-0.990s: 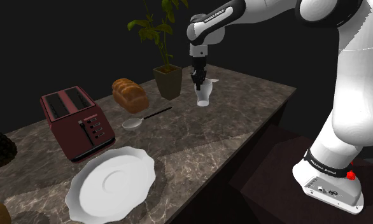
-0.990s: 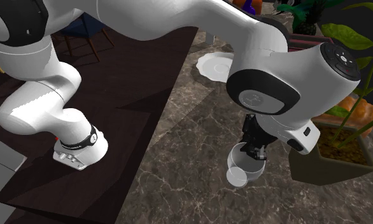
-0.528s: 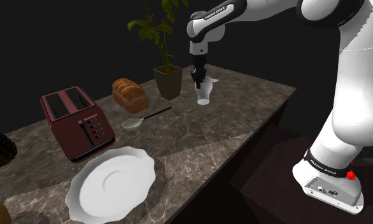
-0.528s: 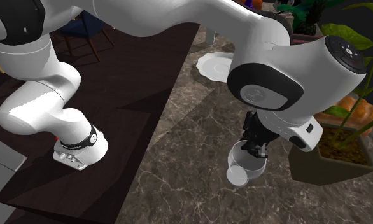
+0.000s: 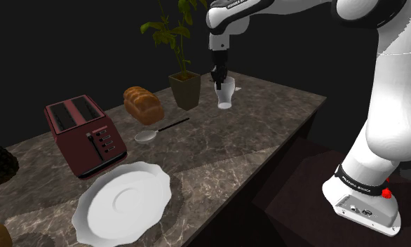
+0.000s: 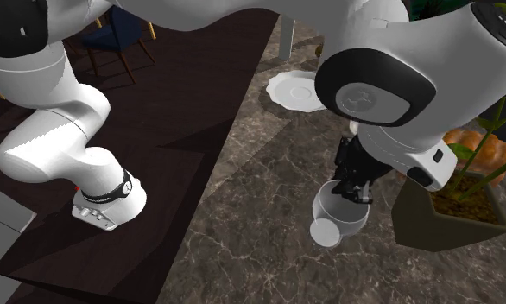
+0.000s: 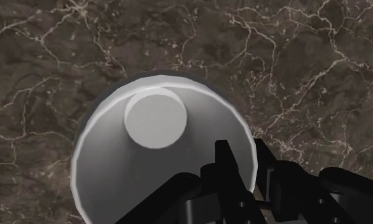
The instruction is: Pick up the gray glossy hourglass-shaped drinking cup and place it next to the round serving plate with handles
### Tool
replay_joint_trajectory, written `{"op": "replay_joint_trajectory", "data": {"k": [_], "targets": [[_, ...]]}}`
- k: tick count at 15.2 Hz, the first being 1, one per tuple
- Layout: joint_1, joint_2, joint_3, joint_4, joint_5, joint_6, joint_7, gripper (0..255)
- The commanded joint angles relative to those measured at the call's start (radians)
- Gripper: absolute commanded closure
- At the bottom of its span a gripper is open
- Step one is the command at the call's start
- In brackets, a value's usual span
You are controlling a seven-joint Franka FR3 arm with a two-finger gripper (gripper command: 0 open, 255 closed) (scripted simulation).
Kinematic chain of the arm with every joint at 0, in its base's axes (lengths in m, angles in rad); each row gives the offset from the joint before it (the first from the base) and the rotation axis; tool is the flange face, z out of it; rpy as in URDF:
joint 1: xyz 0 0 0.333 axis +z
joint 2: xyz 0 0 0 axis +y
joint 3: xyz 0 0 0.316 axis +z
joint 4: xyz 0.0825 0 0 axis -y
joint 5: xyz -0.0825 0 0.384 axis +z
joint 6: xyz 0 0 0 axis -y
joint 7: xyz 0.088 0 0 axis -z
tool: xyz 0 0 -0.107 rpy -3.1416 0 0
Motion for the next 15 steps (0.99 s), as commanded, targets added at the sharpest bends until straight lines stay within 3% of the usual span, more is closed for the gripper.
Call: {"op": "replay_joint_trajectory", "data": {"k": [1, 15], "targets": [[0.0, -0.004, 0.0, 0.019, -0.001, -0.023, 0.004, 255], [-0.004, -0.012, -0.001, 0.197, -0.004, -0.207, 0.027, 255]]}}
